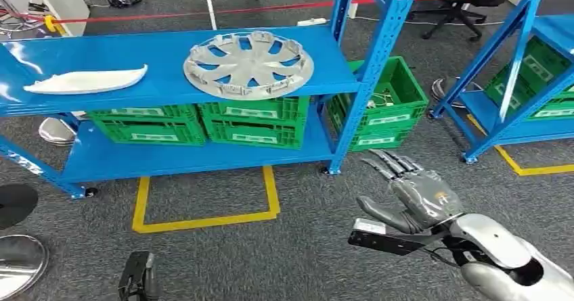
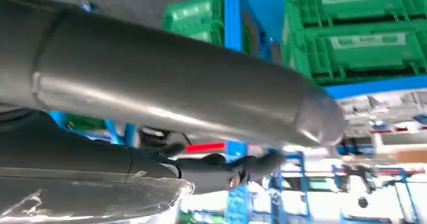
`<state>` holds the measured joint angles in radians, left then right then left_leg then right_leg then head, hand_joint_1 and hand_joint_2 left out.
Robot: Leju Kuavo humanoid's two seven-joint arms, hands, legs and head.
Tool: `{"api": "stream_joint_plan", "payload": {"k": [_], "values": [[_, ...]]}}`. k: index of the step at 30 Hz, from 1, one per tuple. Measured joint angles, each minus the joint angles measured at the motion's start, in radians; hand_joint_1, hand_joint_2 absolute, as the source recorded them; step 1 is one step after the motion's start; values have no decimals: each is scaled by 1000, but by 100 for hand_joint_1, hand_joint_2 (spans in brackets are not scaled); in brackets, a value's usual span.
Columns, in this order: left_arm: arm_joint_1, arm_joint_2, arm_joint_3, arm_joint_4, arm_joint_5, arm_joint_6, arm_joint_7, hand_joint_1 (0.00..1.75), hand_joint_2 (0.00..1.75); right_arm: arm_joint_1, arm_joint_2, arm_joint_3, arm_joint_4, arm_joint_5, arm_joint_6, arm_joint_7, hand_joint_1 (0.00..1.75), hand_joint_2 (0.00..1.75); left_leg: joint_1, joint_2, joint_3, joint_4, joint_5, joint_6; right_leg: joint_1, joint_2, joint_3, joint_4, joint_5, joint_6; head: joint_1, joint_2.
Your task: Take the parts from the cabinet and place them on the table.
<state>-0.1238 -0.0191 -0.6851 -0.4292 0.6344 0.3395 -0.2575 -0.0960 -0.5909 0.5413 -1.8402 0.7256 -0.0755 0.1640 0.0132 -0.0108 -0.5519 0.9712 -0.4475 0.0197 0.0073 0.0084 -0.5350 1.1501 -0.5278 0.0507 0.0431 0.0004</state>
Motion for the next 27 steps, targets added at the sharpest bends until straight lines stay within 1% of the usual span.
{"api": "stream_joint_plan", "payload": {"k": [1, 2, 3, 4, 5, 6, 7, 8, 9, 10, 11, 12, 13, 14, 15, 16, 17, 18, 19, 20, 21, 22, 23, 24, 25, 26, 27], "values": [[1, 0, 0, 0, 0, 3, 0, 0, 0, 3, 0, 0, 0, -1, 2, 2, 0, 0, 2, 0, 17, -4, -11, 0, -2, -1, -67, 80, -23, 4, 0, 0], [4, -1, 0, 0, 0, 5, 0, 0, 0, 7, 0, 0, 1, -3, 3, 3, 0, 0, 3, -1, 37, -7, -24, -1, -4, -1, -118, 123, -66, 5, 3, 0], [9, -1, 0, 0, -1, 6, 0, 0, 0, 10, 0, 0, 1, -3, 3, 3, 0, 0, 5, -2, 61, -12, -40, -2, -6, -1, -157, 134, -122, 7, 4, 0], [11, -1, 0, 0, -1, 7, 0, 0, 0, 11, 0, 0, 1, -3, 2, 3, 0, 0, 7, -4, 88, -17, -55, -3, -8, -2, -181, 119, -166, 9, 3, 0], [12, -1, 0, 0, -1, 6, 0, 0, 0, 11, 0, 0, 2, -5, 2, 2, 0, 0, 8, -7, 117, -24, -71, -5, -8, -2, -196, 84, -180, 9, 4, 0], [12, -1, 0, 0, -1, 4, -1, 0, 0, 12, 0, 0, 3, -6, 2, 1, 0, 0, 10, -8, 151, -32, -89, -9, -8, -3, -202, 20, -138, 7, 3, 0], [12, -1, 0, 0, -2, 3, 0, 0, 0, 14, 0, 0, 4, -6, 2, 0, 0, 0, 10, -8, 184, -46, -106, -13, -7, -4, -201, -57, -21, 0, 4, 0], [14, -2, 0, 1, -3, 3, 0, 0, 0, 16, 0, 2, 6, -5, 3, 2, 0, 0, 12, -9, 211, -62, -119, -17, -4, -7, -201, -140, 167, -14, 3, 0], [13, -2, 0, 1, -3, 3, 1, 0, 0, 16, 0, 5, 10, -5, 7, 4, 0, 0, 11, -16, 237, -67, -131, -25, 2, -15, -219, -174, 195, -20, 2, 0], [11, -4, 0, 0, -5, 5, 2, 0, 0, 18, 0, 5, 10, -5, 8, 5, 0, 0, 13, -13, 262, -98, -153, -32, 11, -13, -196, -177, 183, -28, -1, 0], [11, -6, 0, -2, -8, 8, 3, 0, 0, 20, -2, 2, 8, -4, 7, 4, 0, 0, 11, -11, 311, -102, -135, -36, 10, -9, -185, -189, 169, -38, 4, 0], [6, -7, 0, -2, -10, 8, 0, 0, 0, 12, -2, -2, 8, -5, 5, 2, 0, 0, 12, -10, 314, -77, -107, -44, 11, -7, -158, -194, 163, -44, 5, 0], [1, -5, 1, -2, -9, 10, 0, 0, 0, 9, -2, -3, 7, -6, 3, -2, 0, 0, 10, -9, 322, -62, -109, -49, -1, -2, -118, -212, 169, -56, 6, 0], [-4, -5, 1, -2, -10, 10, -1, 0, 0, 12, -2, -6, 5, -6, 0, -2, 0, 0, 7, 0, 311, -22, -116, -47, 1, -2, -99, -215, 188, -63, 3, 0], [-10, -5, 1, -2, -10, 10, -2, 0, 0, 12, -4, -8, 6, -8, 0, -3, 0, 0, 6, 0, 273, 47, -142, -45, 0, -3, -88, -216, 211, -73, -11, 0], [-11, -4, 1, -2, -10, 10, -2, 0, 0, 14, -4, -8, 6, -9, 0, -3, 0, 0, 7, 0, 225, 112, -178, -49, -1, -5, -83, -213, 208, -70, -11, 0], [-10, -4, 1, -2, -10, 9, -2, 0, 0, 15, -3, -6, 5, -8, 0, -5, 0, 0, 7, 1, 175, 162, -228, -53, -1, -6, -80, -208, 207, -68, -13, 0], [-5, -3, 1, -2, -10, 9, -2, 0, 0, 13, -3, -6, 5, -7, 1, -5, 0, 0, 6, 0, 125, 186, -283, -56, -1, -2, -78, -205, 199, -67, -13, 0], [-2, -3, 1, -2, -10, 10, -2, 0, 0, 13, -3, -6, 5, -5, 2, -1, 0, 0, 7, 1, 88, 182, -306, -59, -2, 2, -76, -200, 190, -65, -13, 0], [-1, -2, 1, -2, -12, 11, -2, 0, 0, 14, -3, -6, 5, -5, 3, 0, 0, 0, 8, 1, 62, 160, -285, -61, -5, 5, -72, -195, 180, -61, -14, 0], [-1, -1, 1, -2, -16, 14, -5, 0, 0, 14, -3, -6, 5, -5, 3, 3, 0, 0, 10, 1, 48, 114, -224, -63, -9, 5, -63, -195, 170, -57, -13, 0], [1, 0, 1, -2, -20, 14, -10, 0, 0, 14, -3, -6, 5, -4, 3, 3, 0, 0, 12, 1, 40, 52, -132, -68, -14, 5, -56, -192, 161, -49, -13, 0], [6, -1, 1, -2, -21, 14, -15, 0, 0, 14, -3, -6, 5, -4, 2, 3, 0, 0, 18, 5, 26, -16, -5, -78, -15, 5, -57, -185, 149, -38, -17, 0], [8, -1, 1, -1, -21, 14, -18, 0, 0, 22, -3, -5, 7, -4, 2, 3, 0, 0, 14, 14, 21, -17, -13, -67, -17, 9, -54, -167, 145, -34, -18, 0], [14, -2, 1, -1, -23, 16, -21, 0, 0, 23, -4, -6, 7, -5, -1, 0, 0, 0, 11, 8, 23, -12, -1, -53, -12, 9, -60, -170, 140, -27, -17, 0], [18, -3, 1, -1, -22, 16, -23, 0, 0, 28, -5, -7, 8, -6, -3, -3, 0, 0, 11, 6, 23, -11, 1, -46, -12, 7, -57, -172, 138, -25, -16, 0], [18, -2, 1, -1, -22, 13, -26, 0, 0, 27, -5, -8, 8, -6, -3, -6, 0, 0, 11, 6, 22, -9, -1, -43, -12, 6, -55, -173, 138, -24, -14, 0]]}}
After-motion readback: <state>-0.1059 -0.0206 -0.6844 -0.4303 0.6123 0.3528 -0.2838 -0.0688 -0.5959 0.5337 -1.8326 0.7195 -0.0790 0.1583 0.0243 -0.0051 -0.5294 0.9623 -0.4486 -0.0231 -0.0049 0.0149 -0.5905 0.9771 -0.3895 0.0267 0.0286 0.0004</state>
